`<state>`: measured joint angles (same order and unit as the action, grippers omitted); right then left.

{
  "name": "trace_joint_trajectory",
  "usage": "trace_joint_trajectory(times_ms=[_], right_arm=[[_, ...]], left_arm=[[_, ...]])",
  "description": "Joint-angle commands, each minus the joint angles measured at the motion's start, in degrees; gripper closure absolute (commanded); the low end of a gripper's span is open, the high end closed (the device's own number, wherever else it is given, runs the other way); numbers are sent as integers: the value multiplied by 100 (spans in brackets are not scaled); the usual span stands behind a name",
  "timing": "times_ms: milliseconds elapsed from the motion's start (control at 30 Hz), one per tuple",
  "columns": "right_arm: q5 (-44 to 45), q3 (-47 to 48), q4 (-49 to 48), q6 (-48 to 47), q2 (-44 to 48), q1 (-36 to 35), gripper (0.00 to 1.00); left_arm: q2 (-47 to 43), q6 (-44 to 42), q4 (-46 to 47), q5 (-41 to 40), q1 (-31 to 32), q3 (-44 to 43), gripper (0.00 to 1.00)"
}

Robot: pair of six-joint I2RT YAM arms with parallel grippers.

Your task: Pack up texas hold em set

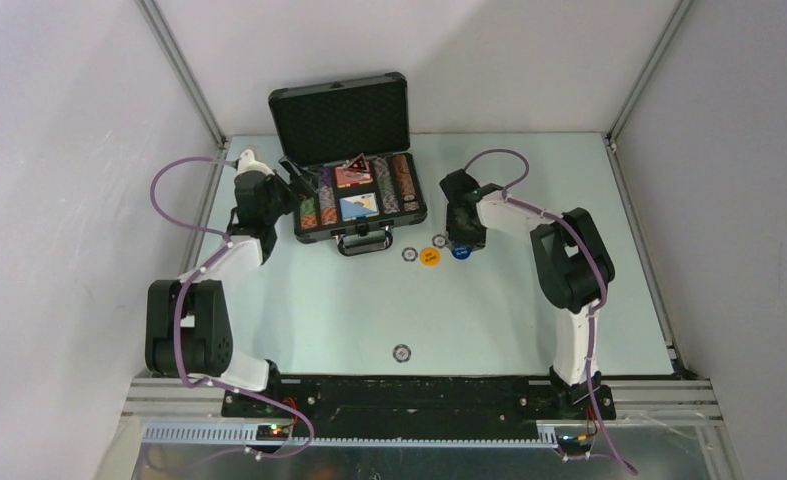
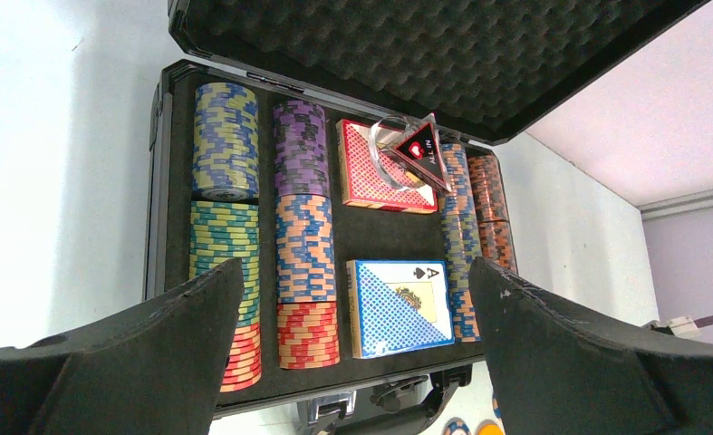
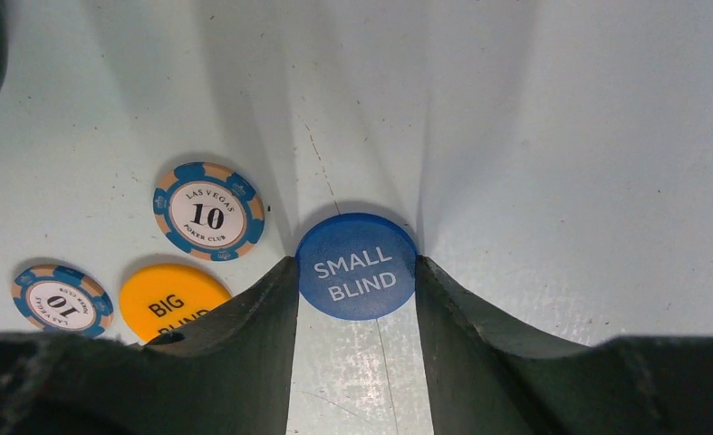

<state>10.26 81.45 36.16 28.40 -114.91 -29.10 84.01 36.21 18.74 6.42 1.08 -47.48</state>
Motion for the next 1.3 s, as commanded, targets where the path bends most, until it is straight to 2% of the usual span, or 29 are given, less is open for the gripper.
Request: trace_joint_trajectory(times_ms=[0,500,600,767,867,933,1267], right_arm=[[138,225,110,-143,311,-68,52],[201,1402,495,-272,298,-234,50],[256,1320,469,-232,356,-104,48],[-163,573,83,-145,629,38,38],[-288,444,-14,-136,563,-58,29],[-338,489,-4,-137,469,-166,26],[-425,931,160,98,-119,-564,24]], left_arm=[[-7,62,107,58,-48,-261,2],[-10,63,108,63,-49,-252,2],[-16,58,105,48,-47,-248,2],[-7,70,109,72,-47,-260,2],[-2,71,105,79,-47,-261,2],[-2,71,105,79,-47,-259,2],[11,67,103,79,-47,-269,2]])
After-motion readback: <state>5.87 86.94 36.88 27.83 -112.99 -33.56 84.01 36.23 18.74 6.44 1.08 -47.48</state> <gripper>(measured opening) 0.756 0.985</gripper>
